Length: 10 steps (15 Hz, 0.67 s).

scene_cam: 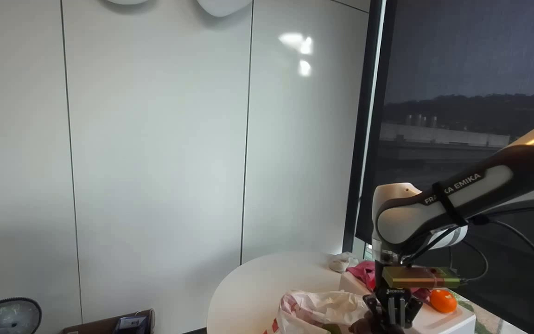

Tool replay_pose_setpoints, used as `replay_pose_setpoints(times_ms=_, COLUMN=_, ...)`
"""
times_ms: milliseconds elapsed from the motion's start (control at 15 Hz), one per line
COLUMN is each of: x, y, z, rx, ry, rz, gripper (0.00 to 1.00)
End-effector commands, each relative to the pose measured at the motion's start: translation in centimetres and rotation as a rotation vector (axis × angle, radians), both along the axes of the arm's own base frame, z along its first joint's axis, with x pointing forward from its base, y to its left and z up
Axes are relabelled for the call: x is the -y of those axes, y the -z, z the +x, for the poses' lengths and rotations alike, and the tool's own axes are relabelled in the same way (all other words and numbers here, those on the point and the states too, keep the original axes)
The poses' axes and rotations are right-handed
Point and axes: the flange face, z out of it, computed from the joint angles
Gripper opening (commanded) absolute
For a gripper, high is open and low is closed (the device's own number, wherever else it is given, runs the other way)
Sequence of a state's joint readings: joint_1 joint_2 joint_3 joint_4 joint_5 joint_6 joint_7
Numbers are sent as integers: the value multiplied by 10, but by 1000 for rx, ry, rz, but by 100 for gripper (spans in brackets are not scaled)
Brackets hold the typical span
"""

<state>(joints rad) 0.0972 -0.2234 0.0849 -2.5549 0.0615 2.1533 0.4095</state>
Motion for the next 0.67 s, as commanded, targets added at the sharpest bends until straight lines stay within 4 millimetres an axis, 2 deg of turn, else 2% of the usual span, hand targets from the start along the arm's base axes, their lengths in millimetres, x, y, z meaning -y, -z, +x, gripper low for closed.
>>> replay_pose_setpoints(times_ms=0, x=-21, y=18, z=11, rx=-145, ry=-100, rz=98, gripper=6)
replay_pose_setpoints(times_ms=133, x=-28, y=26, z=18, rx=-205, ry=-145, rz=148, gripper=7)
replay_pose_setpoints(times_ms=200, x=-28, y=29, z=26, rx=-174, ry=-133, rz=77, gripper=7)
replay_pose_setpoints(times_ms=267, x=-26, y=29, z=35, rx=-196, ry=-134, rz=95, gripper=5)
replay_pose_setpoints(times_ms=600, x=-13, y=41, z=77, rx=-279, ry=-52, rz=311, gripper=6)
